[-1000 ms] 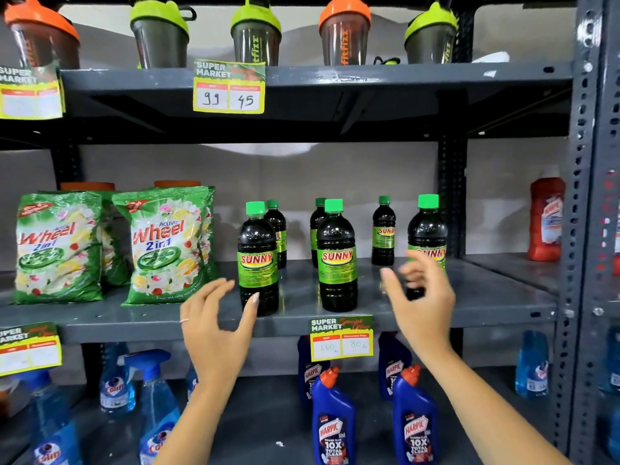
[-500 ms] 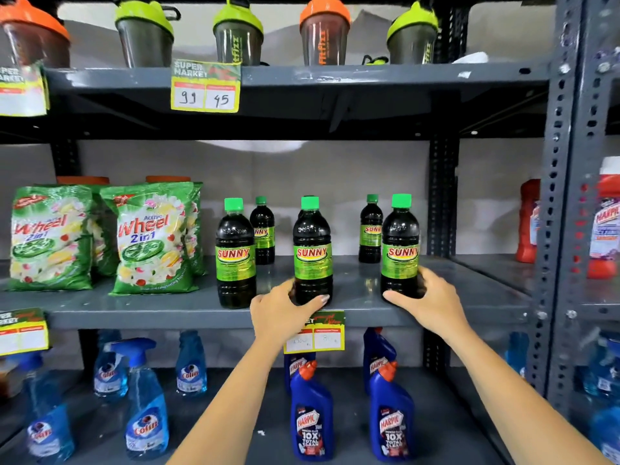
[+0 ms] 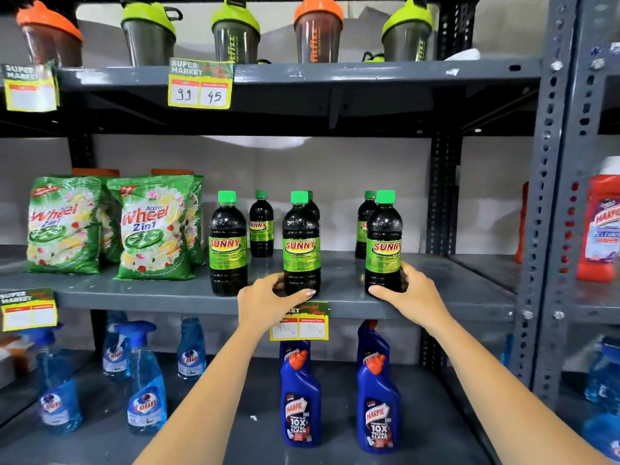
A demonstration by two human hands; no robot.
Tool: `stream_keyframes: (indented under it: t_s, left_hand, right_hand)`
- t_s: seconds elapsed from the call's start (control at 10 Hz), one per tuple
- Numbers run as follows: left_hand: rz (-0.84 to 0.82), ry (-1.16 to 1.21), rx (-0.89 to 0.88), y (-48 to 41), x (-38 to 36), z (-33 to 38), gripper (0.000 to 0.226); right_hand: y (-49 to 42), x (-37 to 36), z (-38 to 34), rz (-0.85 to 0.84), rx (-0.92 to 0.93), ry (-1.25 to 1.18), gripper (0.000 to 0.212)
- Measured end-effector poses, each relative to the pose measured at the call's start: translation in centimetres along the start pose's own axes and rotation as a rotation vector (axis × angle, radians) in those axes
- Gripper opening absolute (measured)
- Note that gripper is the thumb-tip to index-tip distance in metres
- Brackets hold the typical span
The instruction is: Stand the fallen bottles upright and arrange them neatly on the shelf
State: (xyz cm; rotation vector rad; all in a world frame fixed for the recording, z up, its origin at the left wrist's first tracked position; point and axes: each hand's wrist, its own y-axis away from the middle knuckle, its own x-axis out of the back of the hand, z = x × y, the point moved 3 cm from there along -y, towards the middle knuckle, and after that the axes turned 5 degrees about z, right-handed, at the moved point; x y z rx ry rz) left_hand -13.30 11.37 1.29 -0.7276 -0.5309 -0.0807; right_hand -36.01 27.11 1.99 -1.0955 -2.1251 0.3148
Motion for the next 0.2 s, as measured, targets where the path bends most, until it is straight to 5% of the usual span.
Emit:
stream_keyframes:
  t_s: [0.2]
  left_hand:
    - [-0.018,-0.038,-0.041,0.12,0.08,0.27,0.066]
  right_hand:
    - [0.16,0.22,-0.15,0.020,-0.005,-0.011,0.084]
